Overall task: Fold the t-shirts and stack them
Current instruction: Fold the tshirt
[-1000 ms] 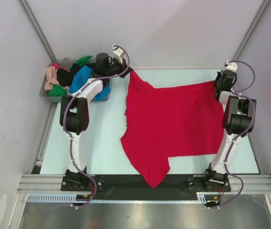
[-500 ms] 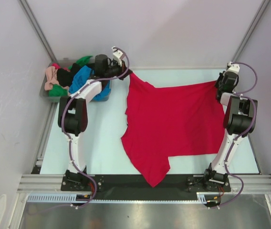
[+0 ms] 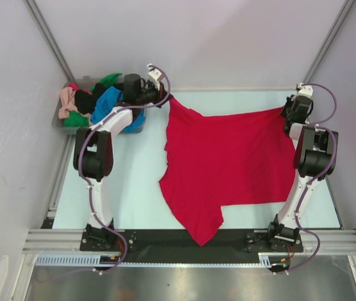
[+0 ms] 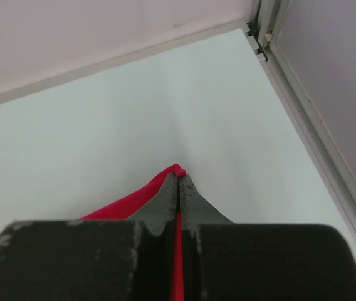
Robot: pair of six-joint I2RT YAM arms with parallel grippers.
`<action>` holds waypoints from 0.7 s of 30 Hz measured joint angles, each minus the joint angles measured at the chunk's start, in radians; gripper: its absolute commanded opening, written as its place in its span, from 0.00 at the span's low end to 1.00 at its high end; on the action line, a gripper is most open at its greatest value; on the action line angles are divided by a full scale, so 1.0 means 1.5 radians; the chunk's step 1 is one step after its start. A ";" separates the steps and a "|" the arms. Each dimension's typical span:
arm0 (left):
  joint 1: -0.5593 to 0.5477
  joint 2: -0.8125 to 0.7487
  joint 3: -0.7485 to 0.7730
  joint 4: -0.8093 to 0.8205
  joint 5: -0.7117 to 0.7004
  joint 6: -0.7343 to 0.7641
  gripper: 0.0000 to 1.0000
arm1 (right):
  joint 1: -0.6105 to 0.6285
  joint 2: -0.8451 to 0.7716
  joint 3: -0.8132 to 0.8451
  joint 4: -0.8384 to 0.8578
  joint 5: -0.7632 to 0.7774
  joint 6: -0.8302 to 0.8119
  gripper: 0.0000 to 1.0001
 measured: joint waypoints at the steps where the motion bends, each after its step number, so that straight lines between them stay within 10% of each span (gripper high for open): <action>1: 0.000 -0.004 -0.008 0.000 0.001 0.004 0.00 | -0.001 0.000 -0.005 0.001 -0.007 -0.003 0.00; 21: 0.000 -0.067 -0.080 0.005 0.010 0.032 0.00 | -0.009 -0.009 -0.102 0.158 -0.050 -0.018 0.00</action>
